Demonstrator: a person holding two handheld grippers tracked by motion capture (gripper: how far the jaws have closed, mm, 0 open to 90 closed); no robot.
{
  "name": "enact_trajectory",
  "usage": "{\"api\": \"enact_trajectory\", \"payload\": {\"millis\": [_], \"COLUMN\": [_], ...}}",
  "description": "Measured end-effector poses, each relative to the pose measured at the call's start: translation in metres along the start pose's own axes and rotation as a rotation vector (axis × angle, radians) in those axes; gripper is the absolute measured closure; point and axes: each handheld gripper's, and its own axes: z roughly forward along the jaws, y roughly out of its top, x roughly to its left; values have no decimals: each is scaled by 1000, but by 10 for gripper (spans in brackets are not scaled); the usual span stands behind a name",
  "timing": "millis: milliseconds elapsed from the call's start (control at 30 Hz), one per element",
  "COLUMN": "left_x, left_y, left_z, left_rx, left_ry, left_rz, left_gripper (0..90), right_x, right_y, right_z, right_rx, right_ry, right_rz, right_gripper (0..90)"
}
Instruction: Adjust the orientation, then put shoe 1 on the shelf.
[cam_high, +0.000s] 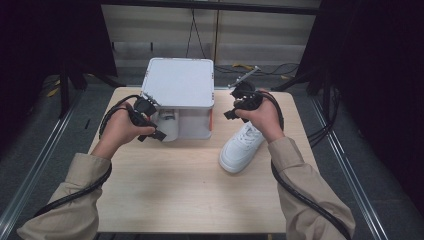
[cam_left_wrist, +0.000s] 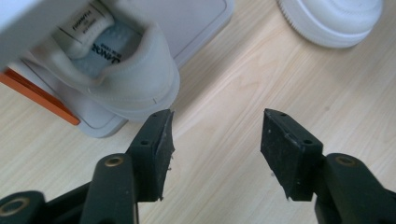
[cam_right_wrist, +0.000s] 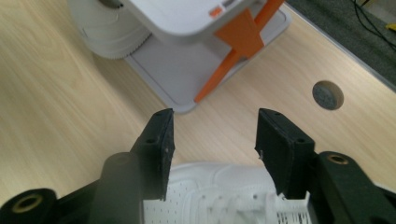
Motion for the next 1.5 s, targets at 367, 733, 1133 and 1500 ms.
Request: {"api": "enact_trajectory", "payload": {"millis": [367, 733, 1133, 1500], "left_x": [-2, 1, 18, 40], "left_y": [19, 48, 72, 79], "left_z": [-15, -23, -19, -7], "left_rx": [-39, -69, -123, -128], "left_ry": [1, 17, 48, 120], "left_rz": [0, 7, 6, -2], "left_gripper": [324, 308, 424, 702], "right_x": [-11, -21, -34, -50], "right_y": [-38, -59, -72, -78], "right_z": [-4, 0, 2, 0], "right_rx": [38, 64, 77, 98], "right_ry": [2, 19, 17, 4], "right_rz": [21, 31, 54, 72], "right_gripper": [359, 354, 354, 349]}}
